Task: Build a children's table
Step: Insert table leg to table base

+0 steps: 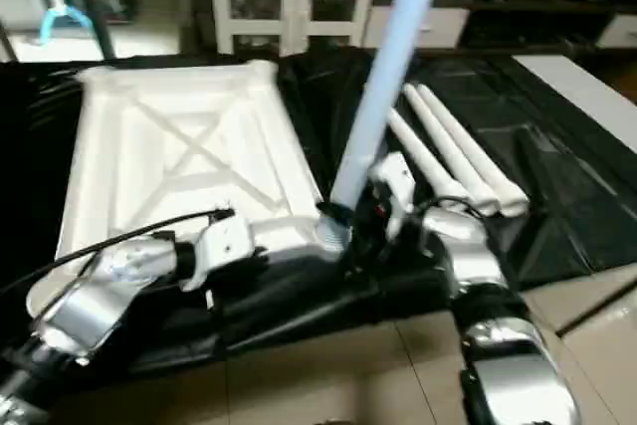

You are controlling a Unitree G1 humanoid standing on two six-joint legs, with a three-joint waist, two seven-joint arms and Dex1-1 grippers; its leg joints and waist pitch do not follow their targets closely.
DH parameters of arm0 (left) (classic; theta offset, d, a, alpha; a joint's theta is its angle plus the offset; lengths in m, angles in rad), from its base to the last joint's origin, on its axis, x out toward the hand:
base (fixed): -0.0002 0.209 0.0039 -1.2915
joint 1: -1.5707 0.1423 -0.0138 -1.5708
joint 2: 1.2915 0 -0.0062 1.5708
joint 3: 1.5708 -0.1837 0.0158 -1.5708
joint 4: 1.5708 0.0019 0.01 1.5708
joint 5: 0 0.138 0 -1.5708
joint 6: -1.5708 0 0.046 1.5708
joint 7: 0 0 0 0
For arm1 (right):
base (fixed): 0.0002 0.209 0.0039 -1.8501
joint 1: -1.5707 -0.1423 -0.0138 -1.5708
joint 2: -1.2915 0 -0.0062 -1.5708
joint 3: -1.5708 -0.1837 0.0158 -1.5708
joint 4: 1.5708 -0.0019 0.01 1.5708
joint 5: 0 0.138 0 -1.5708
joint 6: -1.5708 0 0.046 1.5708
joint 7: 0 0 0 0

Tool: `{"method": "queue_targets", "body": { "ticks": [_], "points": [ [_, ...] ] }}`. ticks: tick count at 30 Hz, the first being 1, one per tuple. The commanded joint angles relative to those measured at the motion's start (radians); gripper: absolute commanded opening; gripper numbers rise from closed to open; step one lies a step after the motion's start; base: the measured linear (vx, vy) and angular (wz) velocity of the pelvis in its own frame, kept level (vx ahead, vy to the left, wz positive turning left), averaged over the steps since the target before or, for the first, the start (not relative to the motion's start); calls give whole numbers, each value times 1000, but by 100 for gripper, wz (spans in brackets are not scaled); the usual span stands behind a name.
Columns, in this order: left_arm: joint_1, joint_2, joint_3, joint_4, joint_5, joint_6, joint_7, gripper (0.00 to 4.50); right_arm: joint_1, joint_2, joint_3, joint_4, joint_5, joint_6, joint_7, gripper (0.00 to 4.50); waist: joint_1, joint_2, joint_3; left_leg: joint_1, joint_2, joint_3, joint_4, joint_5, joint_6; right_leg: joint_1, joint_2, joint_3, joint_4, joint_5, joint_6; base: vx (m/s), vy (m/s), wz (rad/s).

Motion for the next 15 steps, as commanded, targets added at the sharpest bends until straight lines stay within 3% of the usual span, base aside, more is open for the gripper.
{"method": "queue_targets", "body": {
  "ticks": [1,2,4,5,6,7,8,9,10,11,12,13,14,15],
  "points": [
    [-39,-37,26,-64,-21,61,24,0,49,-26,-11,161,-130,46,-269,186,-10,28,-23,6,22,-30,-95,-535,-17,10,-64,14,-92,-600,-113,-51,17,-8],
    [-45,-52,31,-68,-20,92,37,0,39,-12,-11,170,-127,55,-291,186,-19,28,-20,4,22,-32,-98,-554,-12,11,-63,2,-97,-605,-105,0,0,0],
    [-67,-105,46,-79,-3,214,96,0,11,24,4,201,-141,93,-379,186,-31,31,-10,20,17,-29,-91,-600,-6,-3,-61,-17,-114,-656,-86,0,0,0],
    [-75,-128,52,-81,5,262,122,0,1,36,10,213,-149,110,-417,186,-31,31,-10,20,17,-29,-91,-600,-6,-3,-61,-17,-114,-656,-86,-58,15,-3],
    [-83,-149,56,-83,16,304,151,0,-8,46,17,224,-156,120,-455,186,-40,38,-4,34,16,-33,-89,-637,-4,-4,-59,-47,-130,-680,-57,-59,26,-7],
    [-93,-180,62,-87,28,360,189,0,-19,59,21,239,-164,124,-510,186,-53,51,4,31,26,-43,-104,-692,-11,13,-58,-77,-131,-644,-38,-59,26,-7],
    [-102,-229,73,-89,47,427,248,0,-30,76,12,255,-167,115,-604,186,-56,60,7,6,45,-55,-132,-761,-19,53,-58,-88,-94,-532,-37,0,0,0],
    [-105,-251,75,-87,58,445,275,0,-34,87,7,262,-164,114,-640,186,-47,67,9,-12,61,-60,-155,-793,-22,75,-59,-81,-53,-457,-50,-80,22,-7],
    [-106,-254,75,-87,61,448,279,0,-34,89,6,264,-164,114,-645,186,-8,78,18,-63,96,-45,-229,-896,-25,125,-48,-61,91,-286,-72,-80,22,-7],
    [-108,-283,74,-80,76,462,318,0,-38,103,14,273,-182,100,-700,186,28,57,22,-31,99,-9,-235,-875,10,81,-48,-3,125,-264,-56,-59,-53,17],
    [-107,-294,74,-76,80,466,333,0,-38,108,22,276,-194,91,-723,186,19,25,10,28,54,2,-161,-786,5,20,-58,25,40,-472,-34,73,-125,16],
    [-107,-311,79,-69,86,462,363,0,-41,117,30,277,-208,73,-763,186,13,13,7,91,-32,-6,24,-497,5,-78,-128,15,-132,-1025,23,73,-125,16],
    [-107,-311,79,-69,86,462,363,0,-41,117,30,277,-208,73,-763,186,28,1,-6,-7,-23,-29,1,-261,31,8,-159,54,-118,-1073,47,82,-94,-22],
    [-104,-324,88,-64,87,460,386,0,-43,127,29,277,-213,56,-797,186,40,7,-19,-43,-12,-41,-40,-186,27,46,-146,48,-88,-950,33,79,-22,-35]
  ]
}}
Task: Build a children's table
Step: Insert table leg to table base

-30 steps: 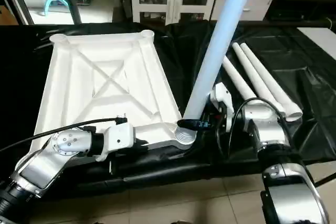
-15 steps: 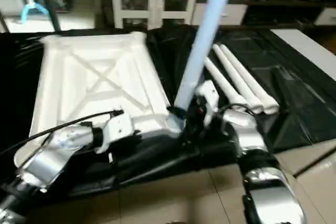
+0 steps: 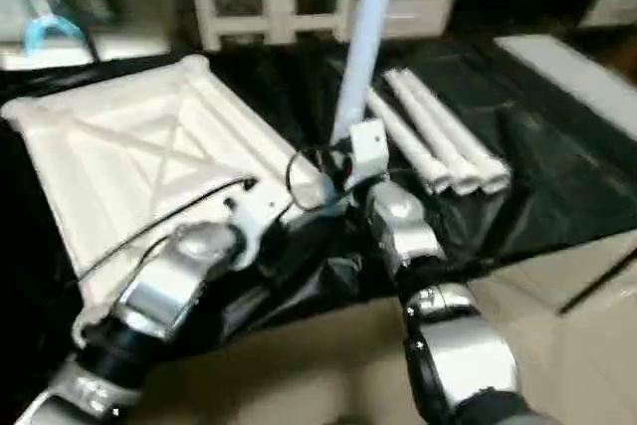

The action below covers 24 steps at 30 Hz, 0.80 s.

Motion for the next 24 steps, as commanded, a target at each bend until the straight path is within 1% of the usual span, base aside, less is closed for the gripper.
{"method": "queue_targets", "body": {
  "ticks": [1,2,3,4,5,6,7,8,9,10,11,12,13,14,15,16,17,18,19,20,22,23,24],
  "points": [
    [-20,-24,47,-53,23,13,96,0,89,-14,24,173,-113,34,-204,186,7,-14,-36,-53,19,-19,-75,-110,12,34,-71,59,-147,-631,-15,79,-22,-35],
    [-21,-25,54,-53,23,13,106,0,88,-12,23,171,-114,26,-213,186,9,-7,-42,-44,21,-19,-78,-101,15,30,-59,55,-138,-521,-42,80,-22,-13],
    [-22,-26,61,-53,23,14,114,0,87,-9,21,169,-116,19,-221,186,9,0,-41,-20,24,-1,-75,-140,48,9,-45,57,-137,-371,-123,0,0,0],
    [-26,-29,72,-54,26,20,129,0,84,-7,24,167,-123,3,-234,186,9,5,-39,-17,25,2,-75,-173,51,7,-45,54,-139,-400,-136,0,0,0],
    [-29,-24,83,-53,27,8,142,0,82,-4,19,161,-122,-27,-236,186,3,3,-35,-23,27,4,-78,-222,44,7,-48,49,-143,-464,-138,0,0,0],
    [-31,-21,89,-51,28,-1,148,0,82,-2,15,158,-120,-47,-235,186,1,4,-36,-26,29,2,-80,-233,37,11,-48,46,-144,-475,-131,0,0,0],
    [-31,-20,90,-51,28,-3,148,0,81,-2,15,158,-119,-49,-234,186,-2,5,-40,-33,33,-2,-85,-226,34,18,-48,45,-141,-444,-124,0,0,0],
    [-33,-12,97,-51,24,-28,149,0,78,2,8,153,-110,-76,-222,186,-1,8,-44,-33,35,-1,-86,-201,40,19,-48,46,-139,-382,-133,0,0,0],
    [-30,1,97,-54,16,-47,131,0,77,5,0,148,-97,-92,-193,186,-1,12,-45,-32,38,1,-86,-181,47,18,-47,48,-135,-317,-154,0,0,0],
    [-28,7,98,-55,13,-57,122,0,76,8,-3,145,-91,-101,-178,186,-1,12,-47,-33,39,2,-86,-169,49,20,-46,48,-132,-286,-165,0,0,0],
    [-23,16,95,-57,10,-66,108,0,77,9,-4,142,-87,-109,-162,186,-2,16,-49,-33,43,3,-88,-159,55,23,-46,47,-128,-245,-187,0,0,0],
    [-11,42,83,-64,4,-87,71,0,78,10,-3,133,-81,-128,-121,186,-4,14,-48,-35,42,5,-88,-167,60,23,-46,46,-130,-242,-191,0,0,0],
    [-11,42,83,-64,4,-87,71,0,78,10,-3,133,-81,-128,-121,186,-5,15,-51,-41,42,5,-88,-154,62,29,-49,46,-124,-216,-199,0,0,0],
    [-1,57,77,-67,2,-114,57,0,81,8,-4,126,-77,-137,-96,186,-7,16,-52,-43,41,5,-86,-137,66,32,-49,45,-123,-195,-201,0,0,0],
    [5,65,73,-69,1,-132,50,0,83,8,-6,123,-75,-144,-83,186,-7,18,-51,-42,42,7,-85,-120,78,30,-48,47,-121,-155,-214,0,0,0],
    [5,65,73,-69,1,-132,50,0,83,8,-6,123,-75,-144,-83,186,-7,18,-52,-41,43,8,-83,-113,80,31,-49,47,-119,-142,-219,0,0,0],
    [5,65,73,-69,1,-132,50,0,83,8,-6,123,-75,-144,-83,186,-7,20,-54,-39,43,10,-81,-83,86,32,-48,48,-113,-98,-232,0,0,0],
    [16,81,61,-79,-4,-141,27,0,85,4,-9,119,-71,-149,-64,186,-6,19,-56,-39,43,11,-79,-65,92,34,-48,48,-110,-69,-239,0,0,0],
    [31,99,46,-89,-5,-160,5,0,87,-1,-14,117,-62,-157,-37,186,-7,18,-57,-40,43,13,-76,-35,106,37,-48,49,-103,-21,-254,0,0,0],
    [37,104,41,-94,-7,-158,-4,0,87,-4,-17,114,-55,-159,-18,186,-8,19,-58,-42,44,14,-74,-15,121,40,-49,49,-99,20,-269,0,0,0],
    [43,111,36,-100,-9,-156,-14,0,88,-7,-21,112,-47,-161,4,186,-10,20,-58,-38,45,16,-72,-4,138,40,-49,51,-94,57,-288,0,0,0],
    [55,128,20,-110,-16,-167,-36,0,84,-22,-36,109,-23,-173,77,186,-11,20,-58,-36,45,18,-71,-5,147,40,-48,52,-94,64,-297,0,0,0],
    [58,135,14,-111,-21,-172,-42,0,81,-27,-43,109,-13,-177,106,186,-12,20,-60,-35,45,20,-70,-8,151,40,-47,53,-93,66,-300,0,0,0]
  ]
}}
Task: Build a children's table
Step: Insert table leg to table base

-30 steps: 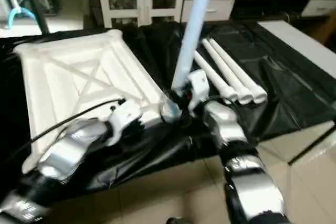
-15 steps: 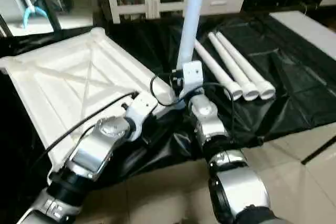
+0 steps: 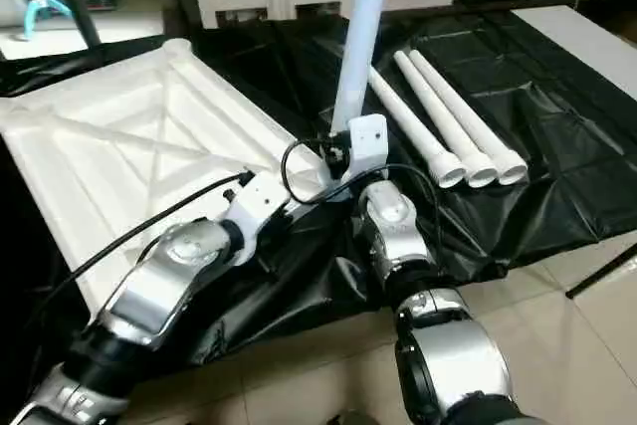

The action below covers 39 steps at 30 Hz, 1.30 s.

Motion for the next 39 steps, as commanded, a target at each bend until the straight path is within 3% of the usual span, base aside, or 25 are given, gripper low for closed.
{"method": "queue_targets", "body": {
  "ticks": [1,5,9,13,18,20,24,26,32,33,35,37,39],
  "points": [
    [9,44,21,-39,19,-16,-2,0,65,-49,1,83,-18,40,65,186,2,0,-55,-5,34,0,-61,-37,158,56,-52,48,-56,35,-292,0,0,0],
    [12,58,10,-39,9,-48,-24,0,48,-70,2,86,-25,32,128,186,4,-3,-57,-2,33,4,-54,27,191,56,-51,52,-49,80,-313,0,0,0],
    [15,69,-1,-43,5,-73,-44,0,42,-77,9,79,-24,29,187,186,7,-7,-58,-1,33,8,-50,38,209,55,-51,55,-46,74,-319,0,0,0],
    [28,97,-20,-61,-10,-116,-89,0,35,-63,-55,48,77,116,331,186,8,-8,-58,1,34,9,-49,29,220,54,-49,58,-45,65,-322,0,0,0],
    [46,135,-37,-70,-13,-156,-131,0,31,-72,-93,27,137,192,414,186,12,-8,-61,3,37,8,-44,66,231,52,-48,58,-36,115,-339,0,0,0],
    [63,168,-50,-69,-4,-186,-153,0,25,-95,-139,27,184,249,428,186,14,-6,-60,5,39,9,-46,44,222,50,-47,58,-38,87,-338,0,0,0],
    [69,177,-53,-62,0,-201,-156,0,21,-114,-184,33,222,302,442,186,16,-7,-57,11,43,12,-52,-11,153,48,-46,60,-43,44,-331,0,0,0],
    [70,182,-59,-59,-1,-209,-156,0,20,-124,-216,35,251,380,448,186,17,-13,-58,13,42,13,-53,-27,128,49,-42,61,-44,47,-328,0,0,0],
    [70,186,-71,-54,-4,-226,-156,0,4,-132,-292,44,318,484,406,186,20,-13,-59,17,39,13,-57,-43,103,54,-45,65,-45,54,-322,0,0,0],
    [70,187,-71,-53,-3,-229,-157,0,0,-133,-302,48,325,492,396,186,25,-12,-65,20,40,15,-55,-48,106,53,-43,65,-44,67,-331,0,0,0],
    [72,188,-71,-52,-2,-232,-159,0,-13,-134,-338,60,348,518,371,186,27,-14,-65,13,40,14,-52,-8,108,54,-42,62,-37,99,-329,0,0,0],
    [74,191,-73,-51,-1,-236,-162,0,-25,-136,-373,71,374,547,329,186,28,-13,-68,16,38,15,-50,18,114,54,-43,63,-36,112,-333,0,0,0],
    [74,192,-74,-52,-1,-236,-165,0,-26,-141,-366,73,361,540,323,186,29,-12,-68,15,38,16,-48,20,116,54,-44,62,-35,108,-333,0,0,0]
  ]
}}
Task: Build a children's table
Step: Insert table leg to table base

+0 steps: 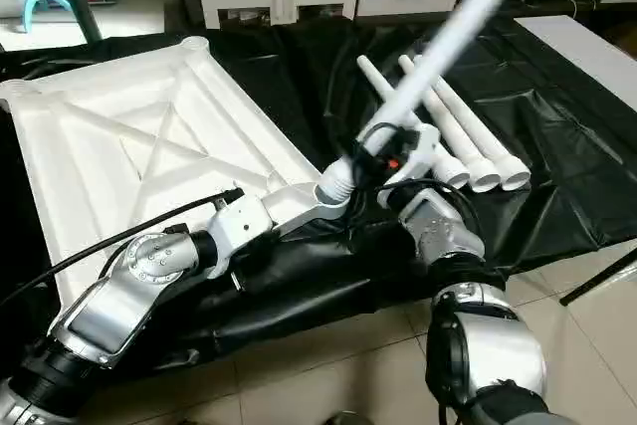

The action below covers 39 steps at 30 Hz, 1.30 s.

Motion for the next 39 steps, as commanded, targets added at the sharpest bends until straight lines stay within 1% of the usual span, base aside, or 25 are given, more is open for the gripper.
{"method": "queue_targets", "body": {
  "ticks": [1,3,5,6,7,10,11,13,17,19,20,21,22,23,26,27,28,29,30,31,34,36,37,38,39],
  "points": [
    [12,20,-21,-13,3,-16,-41,0,28,-44,14,23,-55,-24,-62,186,3,13,-68,9,28,2,-60,25,111,58,-55,43,-43,103,-326,0,0,0],
    [13,22,-21,-10,3,-31,-40,0,48,-37,73,-23,-111,-80,10,186,5,12,-69,9,28,2,-59,28,113,58,-56,43,-42,100,-324,0,0,0],
    [15,24,-20,-7,2,-45,-41,0,56,-31,92,-54,-128,-117,30,186,6,10,-69,9,28,2,-58,37,120,59,-56,44,-41,106,-318,0,0,0],
    [15,27,-21,-7,1,-53,-47,0,66,-32,124,-82,-162,-184,57,186,7,6,-66,8,29,2,-58,37,123,57,-56,44,-41,107,-318,0,0,0],
    [16,31,-21,-9,-1,-60,-53,0,77,-35,167,-115,-212,-270,80,186,9,9,-69,8,29,2,-56,49,129,57,-57,43,-38,117,-316,0,0,0],
    [19,37,-22,-13,-8,-71,-68,0,97,-47,241,-163,-300,-416,116,186,9,5,-70,5,27,2,-50,95,158,54,-55,44,-32,167,-320,0,0,0],
    [21,40,-21,-16,-13,-80,-75,0,102,-37,232,-194,-287,-436,134,186,8,0,-69,2,25,3,-50,91,167,57,-55,46,-32,162,-318,0,0,0],
    [22,43,-21,-14,-14,-99,-77,0,106,-32,226,-211,-281,-451,134,186,7,0,-66,3,27,3,-52,78,176,55,-54,47,-34,146,-321,0,0,0],
    [22,46,-12,-5,-23,-154,-82,0,131,-21,222,-245,-278,-524,134,186,8,5,-59,5,29,3,-54,44,164,50,-53,48,-36,102,-317,0,0,0],
    [20,46,-6,0,-33,-177,-91,0,154,-9,222,-256,-281,-577,125,186,8,2,-54,5,29,5,-55,35,162,48,-53,49,-38,97,-313,0,0,0],
    [20,46,-6,0,-33,-177,-91,0,154,-9,222,-256,-281,-577,125,186,9,2,-54,6,28,6,-56,29,161,48,-52,51,-39,87,-311,0,0,0],
    [19,48,-4,3,-39,-194,-98,0,170,0,223,-261,-284,-609,122,186,10,1,-52,5,28,5,-56,26,161,47,-53,51,-39,82,-309,0,0,0],
    [16,49,4,11,-54,-221,-105,0,197,15,220,-268,-292,-664,113,186,10,2,-44,4,28,6,-58,14,159,43,-51,51,-42,66,-302,0,0,0],
    [13,49,8,15,-60,-234,-109,0,210,23,216,-272,-290,-679,113,186,10,5,-41,5,28,6,-60,-1,154,42,-51,51,-44,49,-294,0,0,0],
    [12,51,15,24,-75,-264,-124,0,229,37,212,-277,-286,-712,112,186,6,2,-38,4,28,6,-64,-32,144,43,-50,53,-48,21,-288,0,0,0],
    [15,54,16,23,-87,-276,-140,0,236,42,216,-279,-286,-722,111,186,8,9,-32,4,28,5,-65,-39,142,40,-52,53,-49,12,-286,0,0,0],
    [18,59,16,22,-96,-287,-157,0,242,49,219,-282,-283,-724,115,186,5,4,-33,4,28,7,-66,-55,136,43,-51,54,-50,-10,-284,0,0,0],
    [20,61,14,21,-97,-290,-162,0,244,53,220,-284,-279,-721,119,186,5,4,-32,5,27,8,-66,-55,138,41,-51,55,-50,-11,-285,0,0,0],
    [22,66,12,22,-96,-301,-171,0,248,60,222,-288,-272,-711,126,186,4,6,-31,4,27,9,-65,-48,145,41,-52,57,-49,-7,-286,0,0,0],
    [26,73,8,21,-97,-309,-184,0,259,72,232,-309,-261,-696,150,186,8,22,-26,3,27,7,-67,-43,147,39,-53,57,-48,-4,-286,0,0,0],
    [29,80,5,28,-95,-335,-201,0,276,77,245,-342,-244,-665,175,186,7,20,-25,3,28,9,-65,-17,164,40,-50,57,-45,47,-288,0,0,0],
    [29,89,2,36,-91,-357,-213,0,286,72,234,-378,-204,-590,192,186,7,24,-25,3,27,8,-66,-13,169,42,-50,57,-45,48,-290,0,0,0],
    [30,95,1,40,-91,-369,-226,0,289,60,227,-402,-175,-524,209,186,6,25,-25,4,27,7,-67,-15,170,42,-48,56,-47,48,-290,0,0,0],
    [33,98,1,40,-91,-373,-230,0,292,57,227,-409,-168,-505,214,186,7,33,-27,6,29,7,-67,-14,166,42,-49,56,-46,52,-293,0,0,0],
    [34,100,-1,37,-95,-379,-241,0,294,37,226,-421,-149,-452,244,186,8,35,-29,7,28,7,-65,-12,163,42,-49,55,-45,58,-295,0,0,0]
  ]
}}
